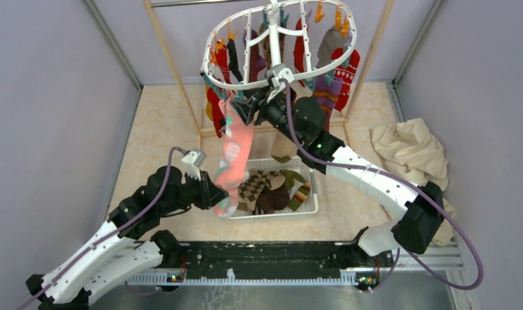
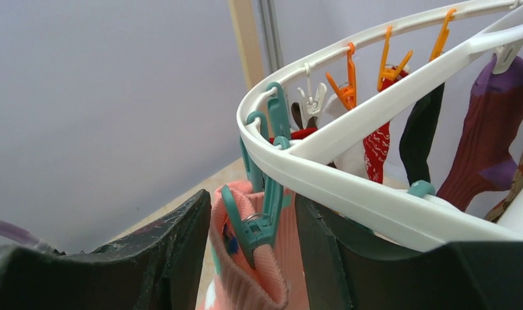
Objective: Remove the socks clipped to the hanger
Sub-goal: Remove the sock from the hanger.
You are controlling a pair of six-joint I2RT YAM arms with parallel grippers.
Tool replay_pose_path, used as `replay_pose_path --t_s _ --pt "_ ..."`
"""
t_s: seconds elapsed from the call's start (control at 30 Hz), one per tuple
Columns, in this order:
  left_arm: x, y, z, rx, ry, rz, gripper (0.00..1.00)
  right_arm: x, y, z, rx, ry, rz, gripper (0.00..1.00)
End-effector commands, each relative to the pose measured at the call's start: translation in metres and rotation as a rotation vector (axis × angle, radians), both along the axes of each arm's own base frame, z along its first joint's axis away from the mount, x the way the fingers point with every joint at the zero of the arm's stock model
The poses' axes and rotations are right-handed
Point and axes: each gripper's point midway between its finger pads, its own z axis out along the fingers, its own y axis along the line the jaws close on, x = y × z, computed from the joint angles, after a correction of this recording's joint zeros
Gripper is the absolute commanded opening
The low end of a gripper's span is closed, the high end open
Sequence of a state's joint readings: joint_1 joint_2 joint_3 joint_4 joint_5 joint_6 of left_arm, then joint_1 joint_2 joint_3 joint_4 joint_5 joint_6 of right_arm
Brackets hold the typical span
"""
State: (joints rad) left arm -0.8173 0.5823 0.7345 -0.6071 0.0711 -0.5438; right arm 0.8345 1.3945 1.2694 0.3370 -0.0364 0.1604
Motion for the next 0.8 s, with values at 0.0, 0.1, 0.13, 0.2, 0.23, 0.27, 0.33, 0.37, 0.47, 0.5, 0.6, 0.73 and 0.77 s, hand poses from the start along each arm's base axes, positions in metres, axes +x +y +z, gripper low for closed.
replay_pose_path --t_s 0.0,0.1,0.13,0.2,0.23,0.27,0.33,0.37,0.47,0.5,0.6,0.73,0.77 --pt "-0.0082 -0.0027 -0.0048 -0.025 0.049 -0.016 0.18 -0.005 -0.0041 0.0379 0.1 -0.076 0.015 0.52" --pt "-0.0083 -0.0035 -0.0052 -0.025 0.052 -0.019 0.18 -0.0025 -0.0019 0.0402 0.105 -0.075 0.016 0.51" --pt "-0.0083 -0.0037 -0.005 -0.026 0.051 -0.02 0.18 -0.0021 -0.0012 0.0403 0.106 -0.074 0.018 0.5" --pt "-0.0084 -0.004 -0.0053 -0.025 0.053 -0.021 0.18 -0.0016 -0.0001 0.0412 0.11 -0.073 0.021 0.48" --pt "-0.0084 -0.0042 -0.0049 -0.026 0.051 -0.022 0.18 -0.0014 0.0007 0.0412 0.112 -0.072 0.023 0.46" --pt "-0.0082 -0.0041 -0.0048 -0.026 0.051 -0.021 0.18 -0.0011 0.0007 0.0412 0.115 -0.07 0.023 0.43" --pt "-0.0078 -0.0044 -0.0045 -0.027 0.05 -0.021 0.18 -0.0001 0.0019 0.0402 0.116 -0.065 0.024 0.37" --pt "-0.0081 -0.0046 -0.0038 -0.028 0.05 -0.023 0.18 -0.0006 0.0023 0.0409 0.119 -0.064 0.027 0.34" --pt "-0.0083 -0.0051 -0.0038 -0.028 0.052 -0.024 0.18 -0.0008 0.0023 0.0413 0.123 -0.063 0.028 0.28" --pt "-0.0081 -0.0051 -0.0044 -0.027 0.053 -0.024 0.18 -0.0006 0.0021 0.0409 0.122 -0.061 0.028 0.25" --pt "-0.0082 -0.0055 -0.0051 -0.027 0.056 -0.025 0.18 -0.0002 0.0009 0.0432 0.128 -0.062 0.024 0.13" --pt "-0.0077 -0.0069 -0.0023 -0.033 0.051 -0.029 0.18 -0.0004 0.0009 0.0429 0.126 -0.057 0.025 0.07" --pt "-0.0074 -0.0077 -0.0008 -0.035 0.049 -0.031 0.18 -0.0006 0.0006 0.0424 0.124 -0.055 0.024 0.07"
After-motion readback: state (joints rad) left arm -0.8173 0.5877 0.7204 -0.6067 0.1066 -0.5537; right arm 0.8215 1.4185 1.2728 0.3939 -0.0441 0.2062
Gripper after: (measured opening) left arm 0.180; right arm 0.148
